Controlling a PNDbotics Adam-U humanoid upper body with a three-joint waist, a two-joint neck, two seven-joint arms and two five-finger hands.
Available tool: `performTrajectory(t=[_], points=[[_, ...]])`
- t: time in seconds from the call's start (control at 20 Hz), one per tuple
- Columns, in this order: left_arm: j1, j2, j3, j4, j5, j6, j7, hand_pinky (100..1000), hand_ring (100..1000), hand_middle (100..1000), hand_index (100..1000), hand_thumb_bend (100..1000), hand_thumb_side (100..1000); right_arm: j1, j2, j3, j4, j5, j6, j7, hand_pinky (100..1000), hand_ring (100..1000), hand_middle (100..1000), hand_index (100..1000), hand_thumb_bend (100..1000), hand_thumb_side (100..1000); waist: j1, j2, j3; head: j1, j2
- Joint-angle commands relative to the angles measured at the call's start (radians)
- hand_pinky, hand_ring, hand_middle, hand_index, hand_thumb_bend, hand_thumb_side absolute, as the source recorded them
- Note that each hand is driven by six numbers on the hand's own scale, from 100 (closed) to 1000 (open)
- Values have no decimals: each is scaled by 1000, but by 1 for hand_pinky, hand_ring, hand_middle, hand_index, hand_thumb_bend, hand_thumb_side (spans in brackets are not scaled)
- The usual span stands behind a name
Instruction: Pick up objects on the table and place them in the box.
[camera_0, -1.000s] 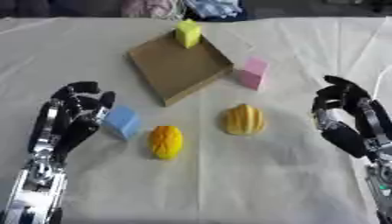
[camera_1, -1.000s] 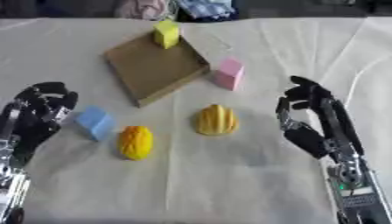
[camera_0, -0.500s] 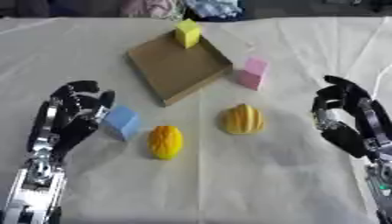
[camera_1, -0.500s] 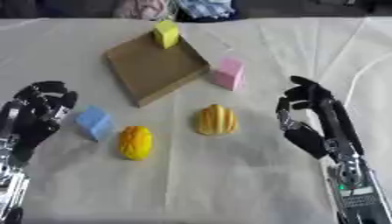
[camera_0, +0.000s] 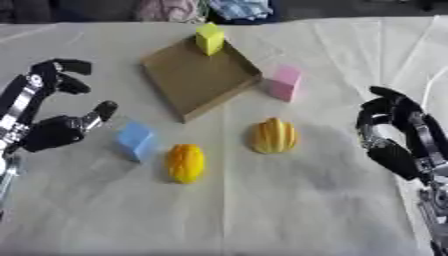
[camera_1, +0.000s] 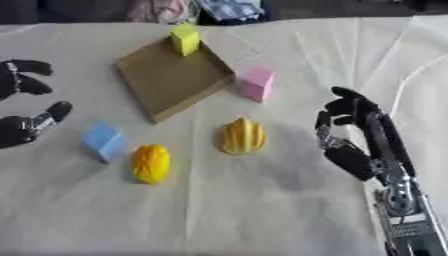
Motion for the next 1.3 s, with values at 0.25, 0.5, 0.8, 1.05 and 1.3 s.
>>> performTrajectory(t=[0.25, 0.5, 0.8, 1.05, 1.3], points=[[-123, 254, -95, -24, -82, -76, -243, 760, 715, 756, 837, 463, 238, -6, -24, 6, -17, 0, -4, 9, 660, 709, 650, 870, 100, 398, 22, -33, -18, 5, -4], [-222, 329, -182, -4, -162, -149, -431, 771, 738, 763, 834, 406, 134, -4, -29, 11, -17, -1, -6, 13, 660, 709, 650, 871, 100, 398, 29, -41, -33, 11, 2], [-278, 322, -253, 59, -226, -210, -566, 775, 746, 766, 839, 413, 100, -3, -33, 13, -17, -1, -7, 15, 661, 709, 650, 871, 100, 398, 32, -44, -41, 12, 7], [-295, 301, -291, 122, -269, -248, -609, 776, 749, 768, 840, 399, 100, -3, -35, 16, -16, -1, -7, 18, 661, 709, 650, 871, 100, 398, 32, -45, -42, 10, 7], [-311, 275, -329, 192, -310, -284, -641, 778, 753, 774, 846, 422, 100, -4, -35, 17, -16, -2, -8, 20, 661, 709, 650, 871, 100, 397, 30, -46, -45, 12, 6]])
